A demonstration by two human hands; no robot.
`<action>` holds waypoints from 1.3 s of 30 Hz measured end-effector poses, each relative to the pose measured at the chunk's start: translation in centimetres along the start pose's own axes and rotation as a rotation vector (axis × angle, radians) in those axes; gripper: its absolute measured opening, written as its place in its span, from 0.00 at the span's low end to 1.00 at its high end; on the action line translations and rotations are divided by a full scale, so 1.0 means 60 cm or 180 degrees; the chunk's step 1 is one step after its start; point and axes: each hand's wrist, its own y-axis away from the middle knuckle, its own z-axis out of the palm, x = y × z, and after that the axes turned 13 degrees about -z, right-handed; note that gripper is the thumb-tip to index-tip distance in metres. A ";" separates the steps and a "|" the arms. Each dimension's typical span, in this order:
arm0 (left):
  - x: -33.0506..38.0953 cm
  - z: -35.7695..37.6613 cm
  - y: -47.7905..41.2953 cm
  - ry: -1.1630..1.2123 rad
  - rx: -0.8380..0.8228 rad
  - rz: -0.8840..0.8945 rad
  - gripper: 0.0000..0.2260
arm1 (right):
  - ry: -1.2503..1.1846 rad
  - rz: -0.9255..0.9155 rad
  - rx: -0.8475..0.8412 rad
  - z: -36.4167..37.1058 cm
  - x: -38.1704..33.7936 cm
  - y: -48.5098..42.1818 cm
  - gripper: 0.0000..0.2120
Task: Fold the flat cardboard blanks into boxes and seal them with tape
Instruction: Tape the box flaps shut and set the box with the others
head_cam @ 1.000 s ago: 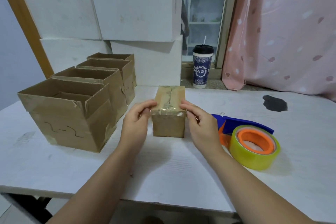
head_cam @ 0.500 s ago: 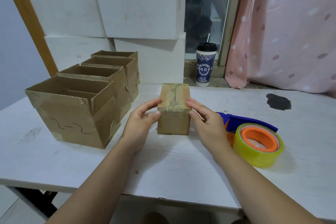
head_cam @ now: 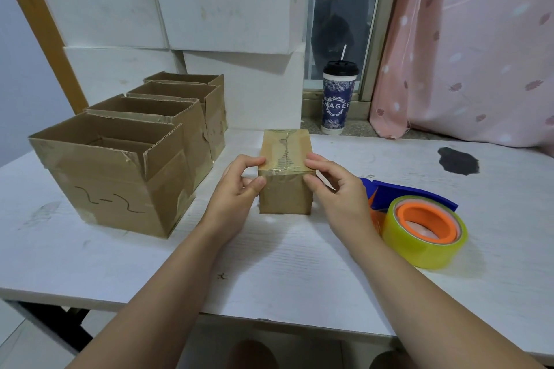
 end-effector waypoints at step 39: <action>0.020 0.016 -0.006 -0.0383 0.0471 0.0280 0.09 | 0.0141 0.0100 0.0273 0.017 -0.004 -0.001 0.11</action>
